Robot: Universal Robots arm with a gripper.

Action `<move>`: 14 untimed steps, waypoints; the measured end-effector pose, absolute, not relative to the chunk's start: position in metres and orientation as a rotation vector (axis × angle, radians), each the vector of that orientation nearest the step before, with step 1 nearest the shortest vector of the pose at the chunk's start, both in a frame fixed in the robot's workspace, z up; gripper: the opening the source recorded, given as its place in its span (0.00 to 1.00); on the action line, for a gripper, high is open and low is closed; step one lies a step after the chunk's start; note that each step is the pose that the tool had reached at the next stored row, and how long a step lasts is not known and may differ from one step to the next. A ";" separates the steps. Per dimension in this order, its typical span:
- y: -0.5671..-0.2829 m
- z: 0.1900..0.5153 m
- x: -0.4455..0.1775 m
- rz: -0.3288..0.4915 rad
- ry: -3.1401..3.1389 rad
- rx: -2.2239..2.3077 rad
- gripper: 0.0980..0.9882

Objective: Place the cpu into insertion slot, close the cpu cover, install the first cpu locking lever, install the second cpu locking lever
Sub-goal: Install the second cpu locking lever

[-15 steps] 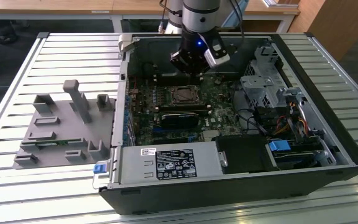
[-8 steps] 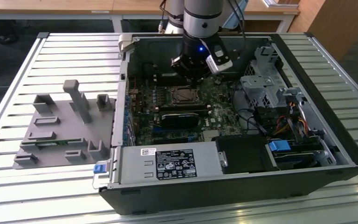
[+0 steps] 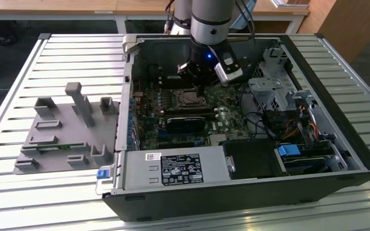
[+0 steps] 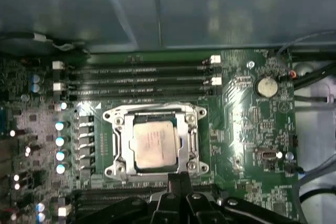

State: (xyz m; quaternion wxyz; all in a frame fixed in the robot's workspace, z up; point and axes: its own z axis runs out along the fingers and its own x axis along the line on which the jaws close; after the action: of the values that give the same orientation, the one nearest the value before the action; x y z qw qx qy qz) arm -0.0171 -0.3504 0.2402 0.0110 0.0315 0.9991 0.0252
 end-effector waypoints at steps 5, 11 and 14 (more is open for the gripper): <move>-0.354 0.239 -0.017 0.144 3.120 0.099 0.01; -0.364 0.237 -0.017 0.144 3.122 0.099 0.01; -0.365 0.236 -0.017 0.144 3.122 0.099 0.01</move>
State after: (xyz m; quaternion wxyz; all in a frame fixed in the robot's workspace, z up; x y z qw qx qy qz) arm -0.0171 -0.3652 0.2358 0.0073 0.0316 0.9984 0.0462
